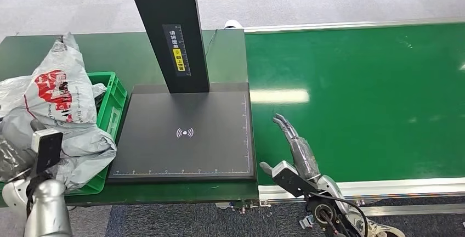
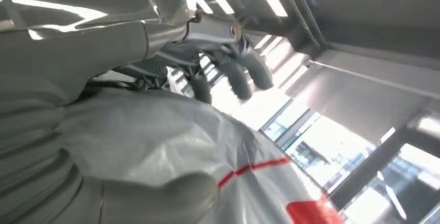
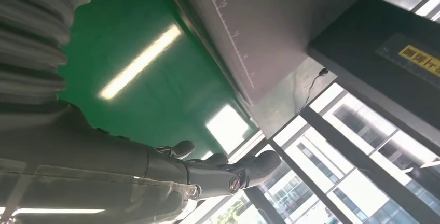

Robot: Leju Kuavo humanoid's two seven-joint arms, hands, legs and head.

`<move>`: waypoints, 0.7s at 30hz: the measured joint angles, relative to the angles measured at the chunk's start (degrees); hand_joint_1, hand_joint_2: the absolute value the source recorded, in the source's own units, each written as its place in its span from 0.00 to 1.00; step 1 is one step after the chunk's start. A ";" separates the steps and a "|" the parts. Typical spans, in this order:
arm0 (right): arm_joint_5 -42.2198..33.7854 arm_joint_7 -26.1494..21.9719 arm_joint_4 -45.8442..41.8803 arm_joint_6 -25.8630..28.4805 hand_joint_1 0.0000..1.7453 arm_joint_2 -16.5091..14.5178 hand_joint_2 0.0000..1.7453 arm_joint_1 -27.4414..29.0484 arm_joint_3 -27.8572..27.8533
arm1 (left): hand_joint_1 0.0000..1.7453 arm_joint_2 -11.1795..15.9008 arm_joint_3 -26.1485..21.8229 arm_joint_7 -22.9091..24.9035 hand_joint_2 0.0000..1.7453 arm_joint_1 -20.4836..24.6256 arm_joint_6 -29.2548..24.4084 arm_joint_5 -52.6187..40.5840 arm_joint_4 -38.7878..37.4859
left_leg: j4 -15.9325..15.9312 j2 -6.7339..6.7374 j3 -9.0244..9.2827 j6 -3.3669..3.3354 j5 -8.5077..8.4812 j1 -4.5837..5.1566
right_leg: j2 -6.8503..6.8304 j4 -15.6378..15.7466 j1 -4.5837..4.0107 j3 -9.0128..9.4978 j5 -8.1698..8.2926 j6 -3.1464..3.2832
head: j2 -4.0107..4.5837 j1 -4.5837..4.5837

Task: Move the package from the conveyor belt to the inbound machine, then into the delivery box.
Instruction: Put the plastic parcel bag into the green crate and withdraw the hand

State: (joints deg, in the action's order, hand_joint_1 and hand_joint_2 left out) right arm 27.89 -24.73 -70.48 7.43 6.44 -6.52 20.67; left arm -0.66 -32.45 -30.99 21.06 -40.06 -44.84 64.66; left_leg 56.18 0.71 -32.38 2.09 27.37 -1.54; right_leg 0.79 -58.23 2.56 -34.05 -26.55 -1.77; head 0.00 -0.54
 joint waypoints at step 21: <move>-1.81 -4.62 -5.74 1.42 0.00 -2.02 1.00 3.22 -5.93 | 0.00 -6.78 14.37 -7.58 1.00 -20.39 0.09 28.18 37.66 | -0.01 -0.12 0.02 -0.03 0.02 -0.02 | -0.06 0.01 0.00 0.09 -0.03 -0.04 | 0.00 0.01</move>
State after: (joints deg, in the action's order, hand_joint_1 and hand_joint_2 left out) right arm 26.08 -29.35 -76.21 8.84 4.42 -3.30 14.74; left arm -7.44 -18.08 -38.57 0.67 -39.97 -16.66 102.32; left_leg 56.17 0.58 -32.35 2.07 27.38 -1.55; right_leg 0.72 -58.22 2.56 -33.96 -26.59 -1.82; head 0.00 -0.54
